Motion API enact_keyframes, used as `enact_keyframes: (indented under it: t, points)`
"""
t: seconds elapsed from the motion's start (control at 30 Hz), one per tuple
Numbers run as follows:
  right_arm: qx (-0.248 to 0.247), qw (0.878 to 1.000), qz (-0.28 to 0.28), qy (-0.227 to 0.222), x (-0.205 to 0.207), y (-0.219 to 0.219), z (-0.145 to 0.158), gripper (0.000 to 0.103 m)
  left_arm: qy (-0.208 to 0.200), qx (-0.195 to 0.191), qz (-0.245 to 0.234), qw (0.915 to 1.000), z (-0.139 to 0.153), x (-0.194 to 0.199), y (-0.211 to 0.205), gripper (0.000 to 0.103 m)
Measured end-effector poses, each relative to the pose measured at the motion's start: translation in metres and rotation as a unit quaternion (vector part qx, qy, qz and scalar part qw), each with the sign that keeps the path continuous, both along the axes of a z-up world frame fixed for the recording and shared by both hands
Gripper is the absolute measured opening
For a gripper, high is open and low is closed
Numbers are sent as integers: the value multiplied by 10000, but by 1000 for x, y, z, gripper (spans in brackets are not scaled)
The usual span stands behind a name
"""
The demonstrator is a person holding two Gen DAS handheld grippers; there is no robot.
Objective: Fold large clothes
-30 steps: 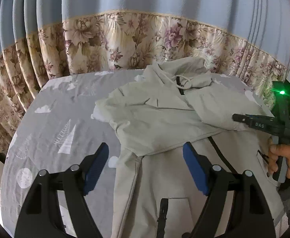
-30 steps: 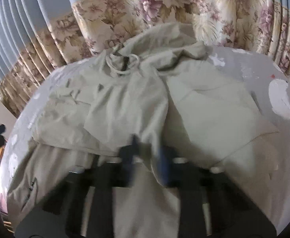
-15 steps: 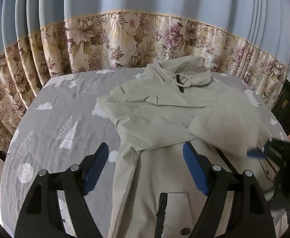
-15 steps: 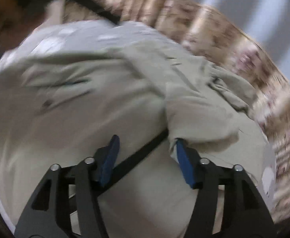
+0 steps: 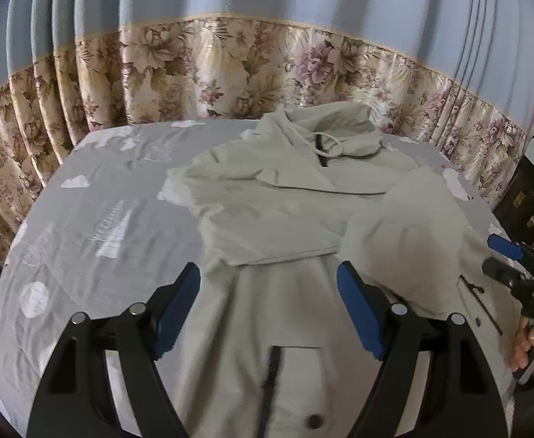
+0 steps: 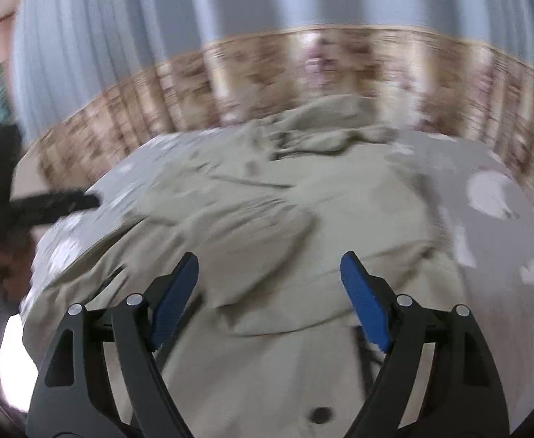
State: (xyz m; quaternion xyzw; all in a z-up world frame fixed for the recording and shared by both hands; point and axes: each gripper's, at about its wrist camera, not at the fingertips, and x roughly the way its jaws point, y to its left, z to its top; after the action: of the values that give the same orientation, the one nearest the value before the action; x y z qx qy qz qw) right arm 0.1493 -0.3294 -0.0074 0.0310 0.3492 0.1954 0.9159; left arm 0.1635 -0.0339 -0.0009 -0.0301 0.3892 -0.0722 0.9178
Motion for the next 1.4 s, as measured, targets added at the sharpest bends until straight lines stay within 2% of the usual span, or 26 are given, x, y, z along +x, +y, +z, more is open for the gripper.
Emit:
enact_keyframes:
  t: [0.13,0.23,0.33,0.5,0.63,0.67,0.73,0.83,0.93,1.0,1.03,1.07,1.1,1.17,1.23,1.33,1.4]
  points:
    - [29,9968,-794,15,3,-36,-3,81,8,58,-155,9999,3,3,-54,79]
    - [104,9921,-1251,-20,0,-66,-3,82,-104,293,-383,9988,3,6,-105,86]
    - [73,9866,-1629,-72,-6,-98,1,82,-116,512,-479,9975,-4,21,-149,86]
    - [58,9846,-1743,-110,-18,-125,5,86,131,926,-345,9950,-30,55,-187,86]
    - [39,9857,-1681,-91,-20,-128,4,87,541,974,-364,9931,-59,79,-198,85]
    - [32,9862,-1651,-70,-20,-126,3,87,596,1030,-382,9922,-67,83,-200,83]
    - [33,9875,-1573,-29,-20,-121,0,87,674,921,-425,9926,-73,87,-194,46]
    - [-63,9898,-1425,-18,-19,-107,-3,87,371,655,-330,9966,-58,83,-174,21]
    - [-126,9915,-1294,-11,-16,-94,-5,87,-164,60,-228,9996,-25,69,-139,18]
    - [-137,9924,-1222,-37,-13,-86,-3,87,-678,-193,38,9975,-1,50,-101,18]
    - [-138,9927,-1195,-51,-12,-83,-2,87,-812,-377,136,9959,5,42,-84,18]
    - [-154,9933,-1144,-75,-10,-78,-1,88,-846,-401,270,9952,6,36,-71,18]
    - [-201,9938,-1090,-85,-8,-73,-1,89,-746,-505,437,9950,3,29,-49,18]
    - [-291,9945,-1007,-41,-1,-65,-3,89,-453,-901,407,9941,-10,15,-21,24]
    - [-342,9948,-964,-4,6,-58,-4,89,-333,-959,563,9932,-24,-6,-1,48]
    - [-406,9952,-888,3,14,-47,-4,89,-152,-1148,750,9904,-43,-42,26,69]
    - [-533,9955,-783,7,25,-35,-3,89,-159,-1263,901,9878,-44,-59,42,78]
